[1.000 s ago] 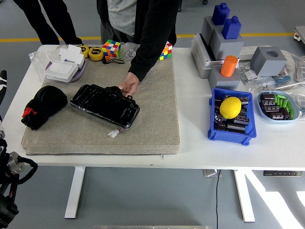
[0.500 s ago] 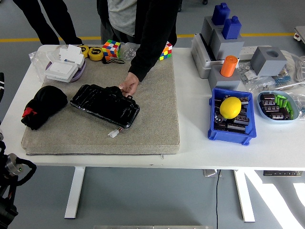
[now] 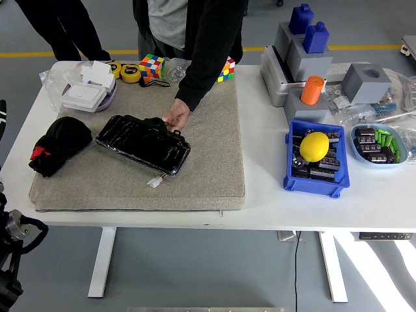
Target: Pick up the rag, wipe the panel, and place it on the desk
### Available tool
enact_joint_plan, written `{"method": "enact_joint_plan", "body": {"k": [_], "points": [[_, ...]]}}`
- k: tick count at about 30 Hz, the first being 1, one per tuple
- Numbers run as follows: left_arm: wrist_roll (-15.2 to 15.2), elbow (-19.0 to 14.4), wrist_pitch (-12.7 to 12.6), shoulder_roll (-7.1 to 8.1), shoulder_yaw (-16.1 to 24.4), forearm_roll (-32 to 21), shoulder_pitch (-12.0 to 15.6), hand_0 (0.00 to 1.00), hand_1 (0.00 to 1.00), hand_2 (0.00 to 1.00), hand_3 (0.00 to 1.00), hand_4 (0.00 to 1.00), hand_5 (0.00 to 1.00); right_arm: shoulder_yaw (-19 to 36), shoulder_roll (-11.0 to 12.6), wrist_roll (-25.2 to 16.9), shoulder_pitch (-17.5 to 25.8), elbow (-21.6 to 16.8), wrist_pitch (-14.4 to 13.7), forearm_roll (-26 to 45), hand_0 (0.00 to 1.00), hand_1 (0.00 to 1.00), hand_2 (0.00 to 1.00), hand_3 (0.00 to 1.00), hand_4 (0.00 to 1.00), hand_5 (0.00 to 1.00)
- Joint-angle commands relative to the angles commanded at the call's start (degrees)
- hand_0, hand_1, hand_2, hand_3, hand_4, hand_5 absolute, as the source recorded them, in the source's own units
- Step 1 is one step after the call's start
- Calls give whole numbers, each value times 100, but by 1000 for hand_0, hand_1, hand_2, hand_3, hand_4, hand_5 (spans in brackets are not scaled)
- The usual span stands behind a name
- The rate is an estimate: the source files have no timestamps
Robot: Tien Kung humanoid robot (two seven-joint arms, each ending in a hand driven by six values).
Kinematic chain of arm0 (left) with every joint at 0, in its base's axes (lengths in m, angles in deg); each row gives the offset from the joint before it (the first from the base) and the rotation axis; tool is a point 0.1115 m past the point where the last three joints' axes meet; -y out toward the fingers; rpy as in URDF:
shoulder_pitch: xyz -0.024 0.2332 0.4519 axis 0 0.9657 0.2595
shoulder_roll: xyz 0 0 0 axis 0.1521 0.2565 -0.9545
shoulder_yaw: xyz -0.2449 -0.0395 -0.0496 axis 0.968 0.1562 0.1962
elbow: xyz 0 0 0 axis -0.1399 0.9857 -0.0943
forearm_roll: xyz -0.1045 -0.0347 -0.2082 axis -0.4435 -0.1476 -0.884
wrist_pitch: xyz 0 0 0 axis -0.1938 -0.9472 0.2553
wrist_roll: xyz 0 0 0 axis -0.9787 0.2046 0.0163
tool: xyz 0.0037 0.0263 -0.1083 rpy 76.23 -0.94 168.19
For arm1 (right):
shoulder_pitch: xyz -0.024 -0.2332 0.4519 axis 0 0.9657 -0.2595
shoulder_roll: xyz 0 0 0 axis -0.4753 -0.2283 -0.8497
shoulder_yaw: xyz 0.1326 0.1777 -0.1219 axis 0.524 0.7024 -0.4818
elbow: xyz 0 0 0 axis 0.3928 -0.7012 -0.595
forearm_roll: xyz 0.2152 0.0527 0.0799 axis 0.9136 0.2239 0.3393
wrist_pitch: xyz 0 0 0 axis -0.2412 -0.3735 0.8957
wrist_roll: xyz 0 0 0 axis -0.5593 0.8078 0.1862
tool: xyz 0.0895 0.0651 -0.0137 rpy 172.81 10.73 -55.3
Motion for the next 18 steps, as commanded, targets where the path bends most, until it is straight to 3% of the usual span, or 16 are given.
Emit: {"method": "enact_joint_plan", "body": {"k": [18], "points": [[21,-65,23,13,-102,-13,-6,531,641,701,758,874,281,-114,41,15,-13,12,-10,2,544,565,493,522,896,366]]}}
